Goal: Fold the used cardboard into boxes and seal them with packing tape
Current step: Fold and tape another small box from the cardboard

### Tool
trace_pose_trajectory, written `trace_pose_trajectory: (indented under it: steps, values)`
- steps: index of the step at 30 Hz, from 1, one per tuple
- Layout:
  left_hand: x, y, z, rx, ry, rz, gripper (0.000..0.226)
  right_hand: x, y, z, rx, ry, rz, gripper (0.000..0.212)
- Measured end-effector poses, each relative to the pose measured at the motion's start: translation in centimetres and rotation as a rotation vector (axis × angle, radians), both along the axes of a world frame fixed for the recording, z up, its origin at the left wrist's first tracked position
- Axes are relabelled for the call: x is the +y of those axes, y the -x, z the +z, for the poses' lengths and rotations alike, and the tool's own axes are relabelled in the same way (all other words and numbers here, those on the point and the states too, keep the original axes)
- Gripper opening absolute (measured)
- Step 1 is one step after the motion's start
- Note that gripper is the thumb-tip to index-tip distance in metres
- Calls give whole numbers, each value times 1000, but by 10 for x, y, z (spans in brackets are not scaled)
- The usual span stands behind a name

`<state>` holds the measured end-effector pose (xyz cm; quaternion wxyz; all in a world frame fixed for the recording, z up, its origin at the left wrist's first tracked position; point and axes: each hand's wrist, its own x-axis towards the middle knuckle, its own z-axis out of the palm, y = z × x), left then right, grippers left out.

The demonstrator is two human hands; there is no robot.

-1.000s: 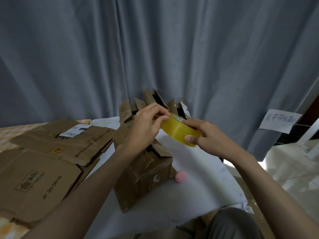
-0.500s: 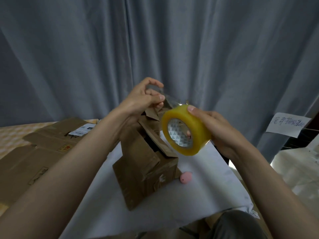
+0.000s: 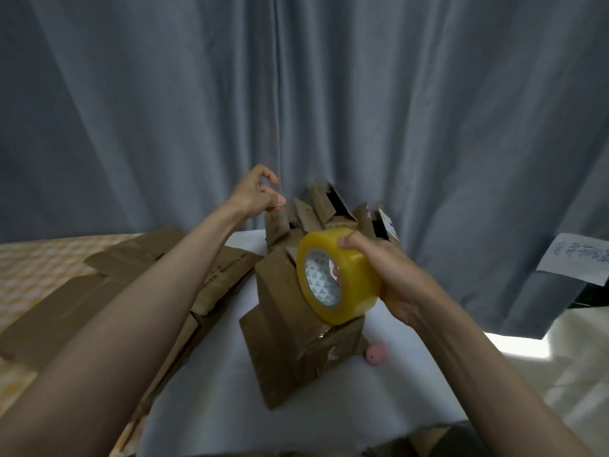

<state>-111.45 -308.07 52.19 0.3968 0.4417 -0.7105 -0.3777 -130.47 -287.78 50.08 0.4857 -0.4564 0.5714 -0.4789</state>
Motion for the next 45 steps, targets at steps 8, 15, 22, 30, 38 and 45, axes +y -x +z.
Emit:
trace_pose_trajectory:
  steps: [8,15,22,30,38,45]
  values:
    - [-14,-14,-62,-70,-167,-41,30,1,-6,-29,134,-65,-4,67]
    - [-15,-7,-99,-35,-256,-36,35,-7,-16,-40,88,-34,-29,73]
    - [-22,-6,-115,-84,-298,-67,31,-14,-24,-42,98,-26,-19,73]
    - [-18,-12,-131,-212,-227,-96,10,-8,-29,-48,73,34,-49,68]
    - [1,-21,-137,-74,-158,-118,24,20,-37,-87,7,205,-219,55]
    - [8,-19,-135,-30,-243,-54,22,15,-57,-119,69,287,-341,46]
